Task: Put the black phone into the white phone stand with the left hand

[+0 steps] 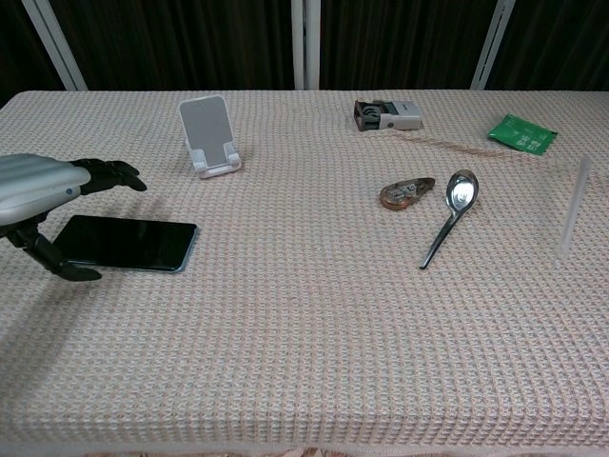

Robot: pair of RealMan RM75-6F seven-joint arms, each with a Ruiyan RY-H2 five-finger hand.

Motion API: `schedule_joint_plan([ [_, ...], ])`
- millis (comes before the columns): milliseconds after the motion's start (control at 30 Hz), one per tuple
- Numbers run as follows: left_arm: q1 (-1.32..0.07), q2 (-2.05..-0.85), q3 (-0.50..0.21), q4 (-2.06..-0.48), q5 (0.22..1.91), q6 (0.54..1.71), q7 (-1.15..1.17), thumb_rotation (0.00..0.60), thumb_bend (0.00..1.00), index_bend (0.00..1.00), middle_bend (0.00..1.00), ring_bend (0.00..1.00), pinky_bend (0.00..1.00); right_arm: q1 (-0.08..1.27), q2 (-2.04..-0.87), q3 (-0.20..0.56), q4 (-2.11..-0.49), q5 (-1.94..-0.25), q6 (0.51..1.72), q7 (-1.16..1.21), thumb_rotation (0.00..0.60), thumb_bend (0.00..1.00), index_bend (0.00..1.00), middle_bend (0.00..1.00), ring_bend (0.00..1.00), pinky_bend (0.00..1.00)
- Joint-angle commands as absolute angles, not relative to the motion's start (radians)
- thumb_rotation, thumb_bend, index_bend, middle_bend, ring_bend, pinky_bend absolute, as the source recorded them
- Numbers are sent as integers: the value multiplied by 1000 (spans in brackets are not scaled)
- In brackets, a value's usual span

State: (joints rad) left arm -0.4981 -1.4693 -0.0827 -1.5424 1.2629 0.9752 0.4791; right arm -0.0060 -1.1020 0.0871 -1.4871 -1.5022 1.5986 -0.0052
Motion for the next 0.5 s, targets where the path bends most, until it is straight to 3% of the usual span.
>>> schedule_joint_plan([
  [33, -513, -1475, -85, -1531, 1242, 962, 496, 508, 133, 136, 15, 42, 206, -6, -1103, 88, -1486, -1499, 1596, -5, 600, 213, 0, 0, 0, 0],
  [233, -530, -1471, -76, -1515, 1205, 946, 522, 571, 151, 172, 16, 42, 206, -6, -1109, 94, -1478, -1493, 1602, -26, 600, 213, 0, 0, 0, 0],
  [500, -546, -1476, -69, -1506, 1180, 938, 519, 579, 165, 209, 15, 42, 206, -3, -1113, 92, -1474, -1491, 1591, -24, 600, 213, 0, 0, 0, 0],
])
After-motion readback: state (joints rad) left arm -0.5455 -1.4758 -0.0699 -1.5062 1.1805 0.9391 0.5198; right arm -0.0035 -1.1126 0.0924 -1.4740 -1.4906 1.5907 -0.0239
